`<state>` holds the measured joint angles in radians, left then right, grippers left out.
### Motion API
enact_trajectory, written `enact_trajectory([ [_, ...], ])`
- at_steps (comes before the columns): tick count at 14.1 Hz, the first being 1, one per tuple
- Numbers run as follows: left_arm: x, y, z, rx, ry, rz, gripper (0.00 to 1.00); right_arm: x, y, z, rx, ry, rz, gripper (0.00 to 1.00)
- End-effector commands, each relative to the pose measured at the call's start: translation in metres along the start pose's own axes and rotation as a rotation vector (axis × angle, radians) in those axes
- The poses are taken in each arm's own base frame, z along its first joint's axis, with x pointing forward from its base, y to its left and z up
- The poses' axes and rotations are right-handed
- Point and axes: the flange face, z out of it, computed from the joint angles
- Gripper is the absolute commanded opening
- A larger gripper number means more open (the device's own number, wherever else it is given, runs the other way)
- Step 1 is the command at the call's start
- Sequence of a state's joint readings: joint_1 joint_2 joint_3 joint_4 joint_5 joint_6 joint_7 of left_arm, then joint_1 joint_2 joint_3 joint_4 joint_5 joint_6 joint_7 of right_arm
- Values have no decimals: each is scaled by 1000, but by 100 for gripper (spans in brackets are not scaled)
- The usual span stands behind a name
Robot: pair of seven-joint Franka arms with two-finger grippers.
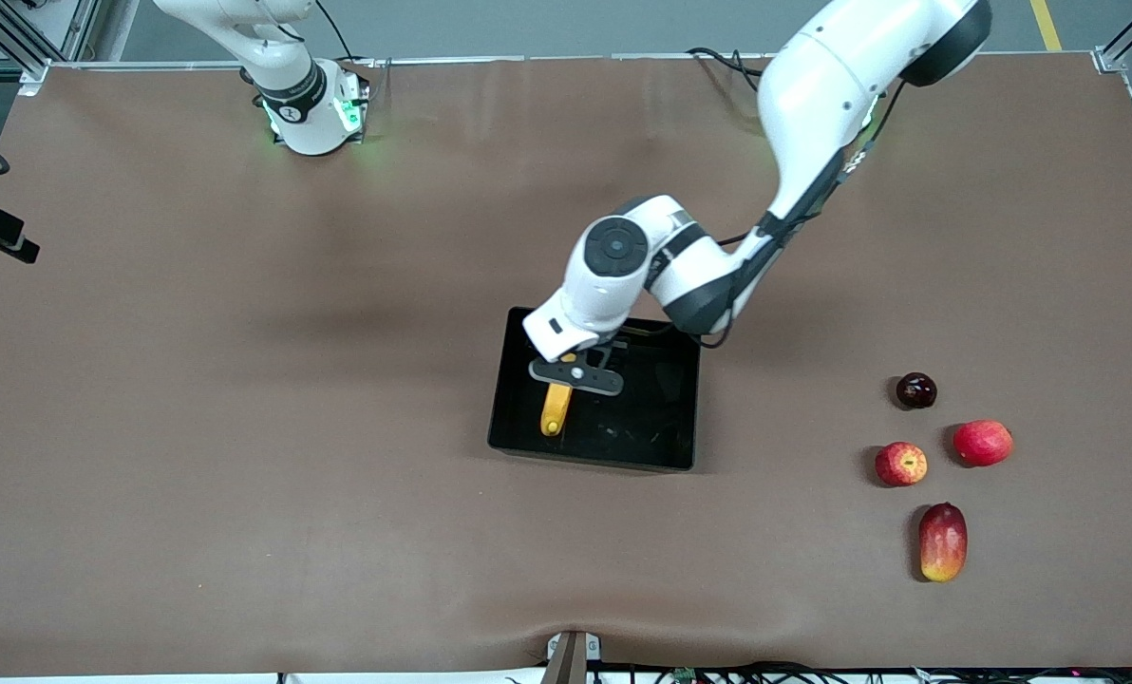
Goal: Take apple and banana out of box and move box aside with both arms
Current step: 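Grasp the yellow banana with the left gripper and lift it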
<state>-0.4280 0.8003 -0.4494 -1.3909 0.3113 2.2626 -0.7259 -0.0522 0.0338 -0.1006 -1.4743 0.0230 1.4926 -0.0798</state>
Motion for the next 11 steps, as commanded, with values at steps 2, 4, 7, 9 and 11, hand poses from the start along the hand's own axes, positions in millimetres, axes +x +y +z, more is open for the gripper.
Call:
enact_trajectory([
  [2,-13,46,31,46,85,-15,100,2,2,-3,3,4,6,100],
  [4,-18,52,35,48,91,-8,100,2,2,-3,3,4,6,100],
  [7,-17,49,40,47,89,-5,100,4,2,2,2,-4,6,100],
  [9,-6,35,39,58,109,-15,100,4,1,2,2,-4,5,100],
  [11,7,22,30,70,138,-34,100,4,2,2,2,-4,6,100],
])
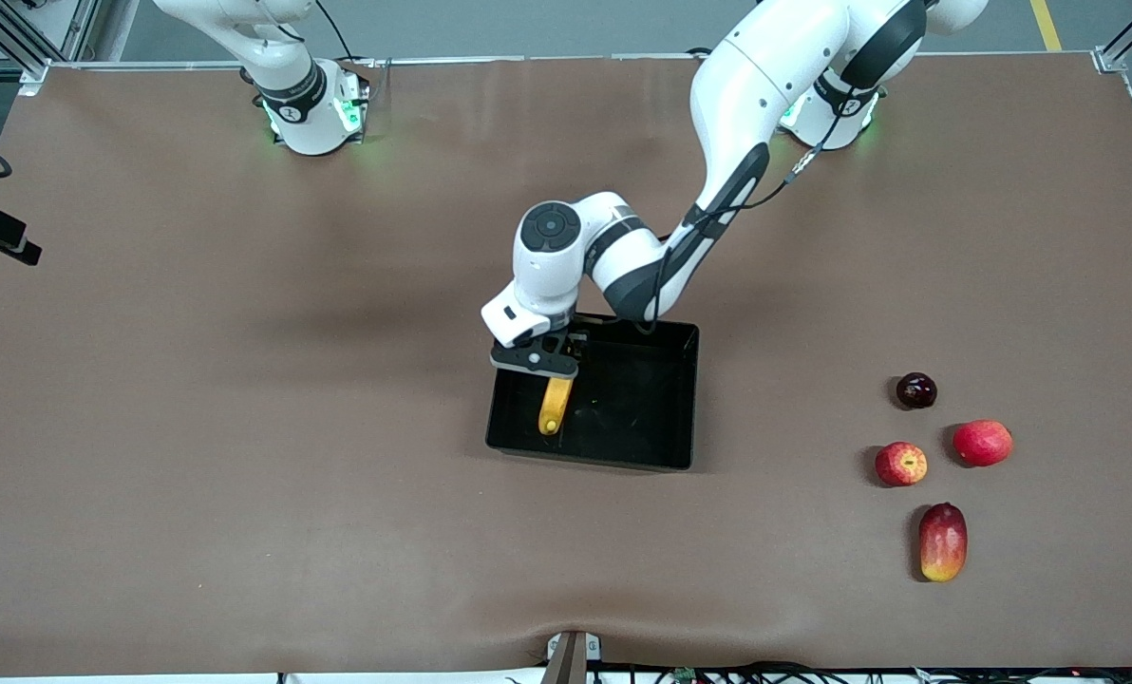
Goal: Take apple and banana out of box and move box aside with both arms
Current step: 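Grasp the yellow banana with the left gripper and lift it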
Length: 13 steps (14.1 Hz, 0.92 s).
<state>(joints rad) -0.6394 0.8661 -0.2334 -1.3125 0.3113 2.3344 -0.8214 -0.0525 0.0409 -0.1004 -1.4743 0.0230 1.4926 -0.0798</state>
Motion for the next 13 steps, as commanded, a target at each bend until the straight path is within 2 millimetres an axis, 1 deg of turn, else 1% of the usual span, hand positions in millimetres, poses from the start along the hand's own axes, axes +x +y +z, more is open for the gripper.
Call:
enact_trajectory([
  [1,18,-12,-10,0,41,-16,100,2,2,-2,3,3,6,100],
  [3,28,-24,-6,-12,54,-48,100,2,2,-2,3,3,6,100],
  [5,28,-25,6,-37,67,-85,100,2,1,-2,3,3,5,100],
  [7,37,-35,12,-64,94,-141,100,2,1,-2,3,3,5,100],
  [8,37,-38,20,-73,97,-157,100,2,2,-2,3,3,6,100],
  [9,35,-37,29,-91,105,-165,100,2,2,-2,3,3,6,100],
  [13,32,-34,46,-152,139,-205,100,2,2,-2,3,3,6,100],
])
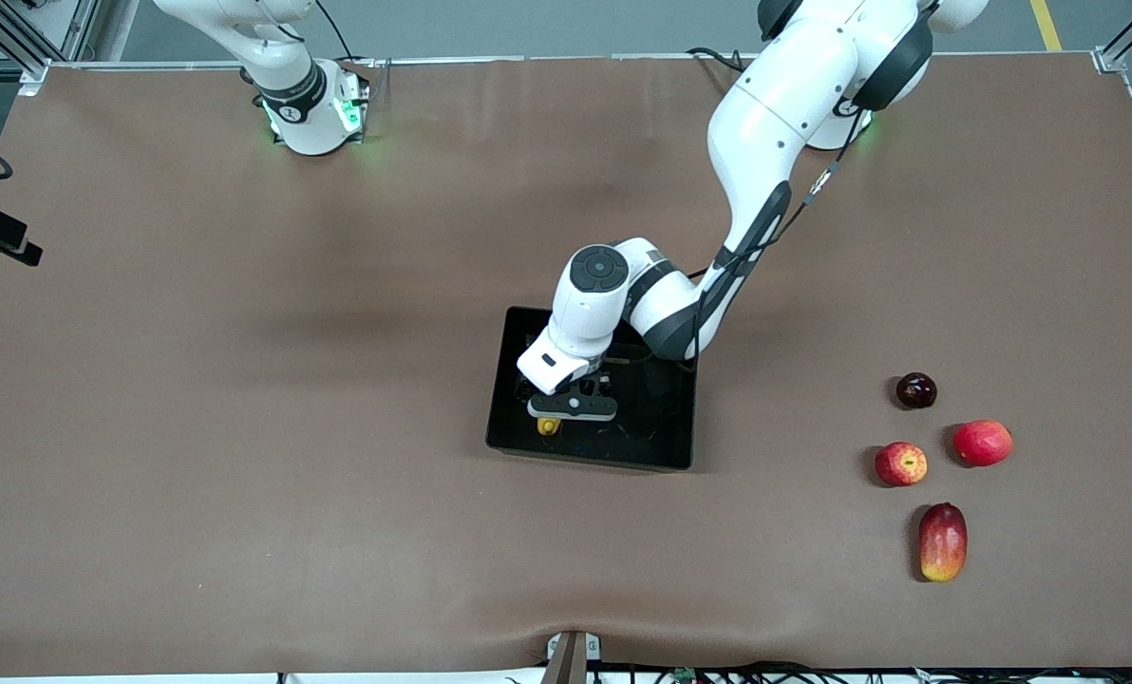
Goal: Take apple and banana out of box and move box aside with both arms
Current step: 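Grasp the yellow banana with the left gripper and lift it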
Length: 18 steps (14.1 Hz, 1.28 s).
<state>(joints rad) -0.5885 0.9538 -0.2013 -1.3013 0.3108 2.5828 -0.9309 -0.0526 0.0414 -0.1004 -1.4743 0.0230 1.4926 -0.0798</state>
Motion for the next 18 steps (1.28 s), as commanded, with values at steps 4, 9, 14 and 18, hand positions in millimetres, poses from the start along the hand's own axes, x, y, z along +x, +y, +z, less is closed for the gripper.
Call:
enact_trajectory([
  [4,-15,0,27,-39,8,-27,100,2,2,-3,3,4,6,100],
  [9,-17,0,29,-38,7,-20,100,2,2,-3,3,3,6,100],
  [14,-13,3,20,-44,14,-23,0,3,2,-1,3,-1,6,100],
  [18,6,4,-8,-41,41,-19,0,2,1,0,3,-6,6,100],
])
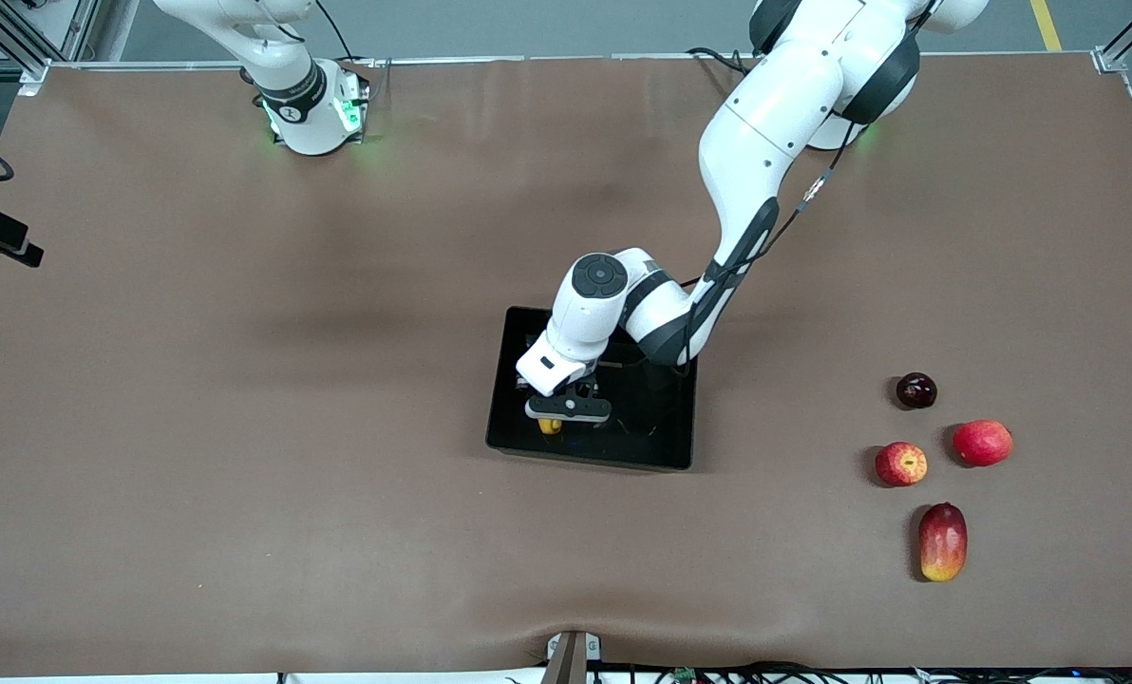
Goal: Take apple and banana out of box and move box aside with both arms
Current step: 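Grasp the yellow banana with the left gripper and lift it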
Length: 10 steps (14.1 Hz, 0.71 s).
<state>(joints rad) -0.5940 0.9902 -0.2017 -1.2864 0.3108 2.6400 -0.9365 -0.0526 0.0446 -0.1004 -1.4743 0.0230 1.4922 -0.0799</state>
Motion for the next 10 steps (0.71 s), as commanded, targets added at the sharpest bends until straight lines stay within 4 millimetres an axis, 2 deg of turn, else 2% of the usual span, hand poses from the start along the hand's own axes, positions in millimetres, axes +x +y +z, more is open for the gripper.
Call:
enact_trajectory([
  [1,14,3,-27,6,21,-15,0,3,0,2,2,-11,2,100],
  [2,17,4,-34,18,20,-9,0,11,-5,16,-6,-40,-6,100],
  [4,25,4,-50,44,18,-8,0,13,-13,23,-9,-56,-21,100],
  [6,46,-3,-81,79,16,-12,0,17,-9,33,-1,-75,-12,100],
  [8,74,-21,-118,121,4,17,0,26,-11,51,-12,-106,-31,100],
  [9,82,-27,-132,129,-20,38,0,27,-13,54,-13,-114,-56,100],
  [10,99,-44,-149,129,-36,47,0,27,-12,56,-7,-116,-60,100],
])
